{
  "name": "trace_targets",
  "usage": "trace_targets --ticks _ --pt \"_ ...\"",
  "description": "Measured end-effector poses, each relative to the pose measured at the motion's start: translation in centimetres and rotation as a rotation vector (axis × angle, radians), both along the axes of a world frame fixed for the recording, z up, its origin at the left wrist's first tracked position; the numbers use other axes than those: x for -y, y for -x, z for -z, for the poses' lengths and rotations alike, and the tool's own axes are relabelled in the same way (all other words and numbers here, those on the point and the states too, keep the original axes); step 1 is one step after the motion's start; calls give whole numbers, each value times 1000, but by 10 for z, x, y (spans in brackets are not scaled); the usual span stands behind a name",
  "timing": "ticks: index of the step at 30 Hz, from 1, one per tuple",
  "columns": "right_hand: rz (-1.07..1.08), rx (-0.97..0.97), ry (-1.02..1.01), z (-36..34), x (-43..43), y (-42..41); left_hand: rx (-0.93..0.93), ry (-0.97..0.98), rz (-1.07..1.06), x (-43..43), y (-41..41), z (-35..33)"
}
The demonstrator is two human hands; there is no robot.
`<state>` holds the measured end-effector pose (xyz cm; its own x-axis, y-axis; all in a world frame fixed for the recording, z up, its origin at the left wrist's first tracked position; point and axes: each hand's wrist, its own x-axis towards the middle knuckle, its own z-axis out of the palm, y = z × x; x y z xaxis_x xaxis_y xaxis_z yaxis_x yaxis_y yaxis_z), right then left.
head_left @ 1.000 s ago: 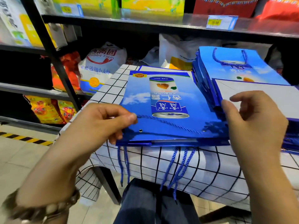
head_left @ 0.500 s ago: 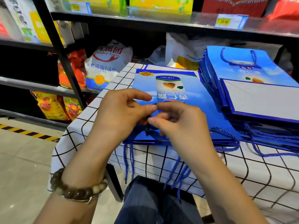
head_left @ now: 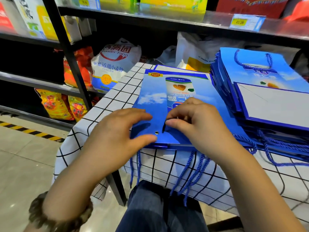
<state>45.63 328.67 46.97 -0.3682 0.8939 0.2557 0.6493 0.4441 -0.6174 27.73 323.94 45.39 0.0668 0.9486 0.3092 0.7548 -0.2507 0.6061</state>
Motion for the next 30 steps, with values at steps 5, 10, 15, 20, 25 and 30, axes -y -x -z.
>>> trace_targets --ticks 5,10,15,20,25,30 --pt "-82 58 22 0 -1 9 -21 37 -56 4 6 8" --pt "-75 85 -5 3 -2 11 -51 1 -107 3 6 8" --pt "-73 79 -10 1 -4 10 9 -39 -111 3 6 12" --pt "-68 120 -23 -1 -4 13 30 -71 -112 3 7 12" --pt "-155 359 -37 -9 1 12 -45 -181 -142 0 3 12" --pt "-265 431 76 -20 5 6 -68 -205 -286 -4 -4 2"
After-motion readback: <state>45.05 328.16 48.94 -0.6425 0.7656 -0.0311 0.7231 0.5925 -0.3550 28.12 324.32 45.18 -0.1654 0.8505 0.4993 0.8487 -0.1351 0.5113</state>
